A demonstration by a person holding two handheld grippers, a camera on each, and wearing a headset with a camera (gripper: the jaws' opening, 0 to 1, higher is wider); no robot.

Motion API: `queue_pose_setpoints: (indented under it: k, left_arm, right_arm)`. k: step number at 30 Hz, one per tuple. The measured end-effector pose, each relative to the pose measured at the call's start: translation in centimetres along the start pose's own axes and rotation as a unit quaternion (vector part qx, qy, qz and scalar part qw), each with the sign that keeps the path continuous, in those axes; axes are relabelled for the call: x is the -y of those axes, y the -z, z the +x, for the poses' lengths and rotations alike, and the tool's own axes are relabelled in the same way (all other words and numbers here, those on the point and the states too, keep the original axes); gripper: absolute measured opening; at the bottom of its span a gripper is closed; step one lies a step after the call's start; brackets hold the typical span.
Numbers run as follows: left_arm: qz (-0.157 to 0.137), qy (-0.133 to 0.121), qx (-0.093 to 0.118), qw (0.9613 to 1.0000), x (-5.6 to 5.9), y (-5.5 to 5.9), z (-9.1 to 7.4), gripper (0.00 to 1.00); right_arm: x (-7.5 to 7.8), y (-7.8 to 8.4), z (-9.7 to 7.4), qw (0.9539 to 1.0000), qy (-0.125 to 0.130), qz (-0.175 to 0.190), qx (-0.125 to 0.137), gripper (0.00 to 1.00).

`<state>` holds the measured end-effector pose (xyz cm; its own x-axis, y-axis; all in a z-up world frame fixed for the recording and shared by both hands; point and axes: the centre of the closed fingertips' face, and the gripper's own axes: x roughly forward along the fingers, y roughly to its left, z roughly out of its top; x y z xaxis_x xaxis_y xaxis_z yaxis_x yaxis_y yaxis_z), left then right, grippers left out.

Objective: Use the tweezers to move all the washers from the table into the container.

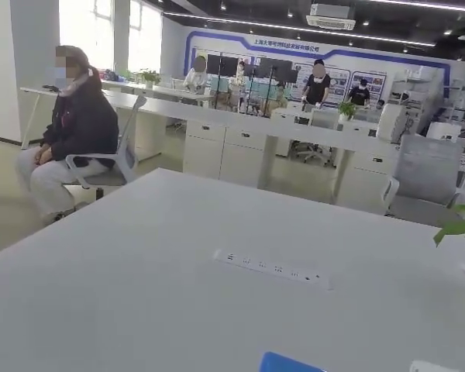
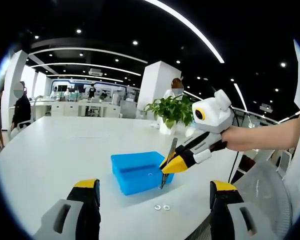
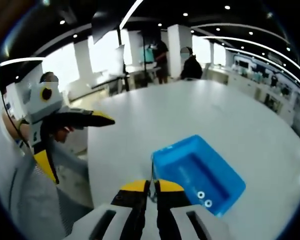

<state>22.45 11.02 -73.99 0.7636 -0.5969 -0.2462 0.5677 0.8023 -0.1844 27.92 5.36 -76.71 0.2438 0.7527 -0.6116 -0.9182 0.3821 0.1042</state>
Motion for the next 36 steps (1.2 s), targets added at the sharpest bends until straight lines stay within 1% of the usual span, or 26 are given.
queue_pose_setpoints:
  k: [4, 7, 12, 17, 22, 26, 27, 30, 33, 36]
  left_arm:
    - [0.001, 0.001, -0.001, 1.0000, 0.0, 0.0, 0.0, 0.92]
    - [0.001, 0.001, -0.001, 1.0000, 0.0, 0.0, 0.0, 0.93]
    - [0.000, 0.001, -0.001, 1.0000, 0.0, 0.1, 0.1, 0.92]
    - [0.003, 0.002, -0.005, 1.0000, 0.1, 0.2, 0.1, 0.92]
    - [0.002, 0.001, -0.005, 1.0000, 0.1, 0.2, 0.1, 0.92]
    - [0.003, 0.001, -0.006, 1.0000, 0.1, 0.2, 0.1, 0.92]
    - [0.003, 0.001, -0.006, 1.0000, 0.1, 0.2, 0.1, 0.92]
    - [0.002, 0.001, -0.006, 1.0000, 0.1, 0.2, 0.1, 0.92]
    - [0.003, 0.000, -0.008, 1.0000, 0.0, 0.3, 0.0, 0.92]
    - [0.003, -0.001, -0.008, 1.0000, 0.0, 0.3, 0.0, 0.92]
  right_arm:
    - [0.5, -1.7, -0.8, 0.9997, 0.003, 0.009, 0.023, 0.03]
    - [0.9, -2.5, -1.1, 0.9994, 0.004, 0.012, 0.033, 0.03]
    - [1.9, -4.1, -1.4, 0.9984, 0.006, 0.022, 0.051, 0.03]
    - [3.4, -4.8, -1.4, 0.9976, 0.014, 0.032, 0.060, 0.03]
    - [4.9, -4.9, -1.0, 0.9966, 0.019, 0.053, 0.060, 0.03]
    - [6.1, -4.5, -0.5, 0.9962, 0.023, 0.067, 0.052, 0.03]
    - [6.2, -4.5, -0.4, 0.9960, 0.025, 0.069, 0.051, 0.03]
    - [6.8, -3.9, 0.2, 0.9960, 0.028, 0.076, 0.038, 0.03]
    - [7.0, -3.3, 0.8, 0.9960, 0.027, 0.080, 0.028, 0.03]
    - [7.7, -2.5, 1.5, 0.9955, 0.029, 0.089, 0.016, 0.03]
